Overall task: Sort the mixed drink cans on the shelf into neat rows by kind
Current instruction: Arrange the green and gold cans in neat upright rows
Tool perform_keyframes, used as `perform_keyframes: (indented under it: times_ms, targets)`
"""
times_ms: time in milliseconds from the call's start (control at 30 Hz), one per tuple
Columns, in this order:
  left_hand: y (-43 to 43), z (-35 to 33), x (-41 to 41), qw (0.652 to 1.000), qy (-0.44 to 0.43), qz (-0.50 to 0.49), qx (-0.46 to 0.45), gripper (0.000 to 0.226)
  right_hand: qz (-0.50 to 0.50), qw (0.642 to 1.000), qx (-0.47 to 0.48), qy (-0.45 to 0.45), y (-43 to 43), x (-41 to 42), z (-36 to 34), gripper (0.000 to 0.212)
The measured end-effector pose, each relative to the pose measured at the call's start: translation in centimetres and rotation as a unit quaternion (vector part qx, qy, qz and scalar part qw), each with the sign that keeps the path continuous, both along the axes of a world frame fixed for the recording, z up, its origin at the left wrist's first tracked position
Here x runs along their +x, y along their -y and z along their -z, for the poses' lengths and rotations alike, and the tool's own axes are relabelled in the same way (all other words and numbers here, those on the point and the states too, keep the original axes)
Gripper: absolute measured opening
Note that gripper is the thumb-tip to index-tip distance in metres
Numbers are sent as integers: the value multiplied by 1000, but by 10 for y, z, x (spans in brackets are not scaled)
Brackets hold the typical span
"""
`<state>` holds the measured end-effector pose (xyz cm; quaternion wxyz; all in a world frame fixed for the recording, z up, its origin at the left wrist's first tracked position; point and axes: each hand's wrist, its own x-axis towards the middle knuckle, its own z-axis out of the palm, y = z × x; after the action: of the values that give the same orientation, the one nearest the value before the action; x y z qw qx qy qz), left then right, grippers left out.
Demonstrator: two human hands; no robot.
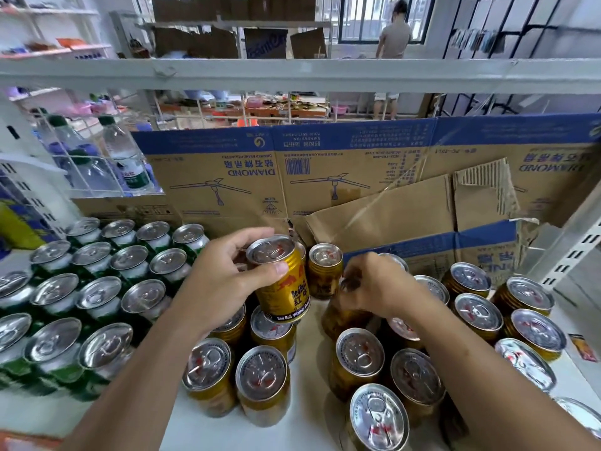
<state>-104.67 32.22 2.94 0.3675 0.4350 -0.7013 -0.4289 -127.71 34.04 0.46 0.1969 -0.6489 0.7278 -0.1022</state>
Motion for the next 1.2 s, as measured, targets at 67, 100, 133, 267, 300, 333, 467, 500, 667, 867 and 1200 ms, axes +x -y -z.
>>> perform_keyframes:
  times_ms: [67,100,133,267,300,333,467,500,667,867,1200]
  targets:
    - [-4,1,6,999,23,-20,-21,54,-14,1000,-8,11,3,-1,-3,26]
    - [-7,1,9,998,34,-30,-34,58,-20,1000,-7,7,4,2,-4,26]
    - [-9,1,13,997,40,-39,-44,62,-27,1000,0,2,6,5,-4,26]
    - [-13,1,21,996,47,-53,-52,56,-52,998,29,-29,14,21,1,49]
    - [-13,2,22,996,50,-51,-50,51,-52,998,27,-31,14,23,1,52]
    - [-13,3,23,996,52,-50,-47,48,-51,998,23,-32,14,26,1,53]
    - [-16,14,26,996,62,-46,-32,58,-56,997,-13,-54,10,33,4,55]
    - [-17,17,27,996,65,-49,-30,60,-57,997,-17,-57,8,33,6,54]
    - [-19,19,27,995,75,-56,-41,56,-67,995,-12,-73,3,27,11,60]
    - [-21,20,26,994,80,-47,-51,53,-51,994,-64,-71,5,29,17,46]
    - [-22,22,28,995,81,-44,-48,56,-31,998,-60,0,8,31,20,45]
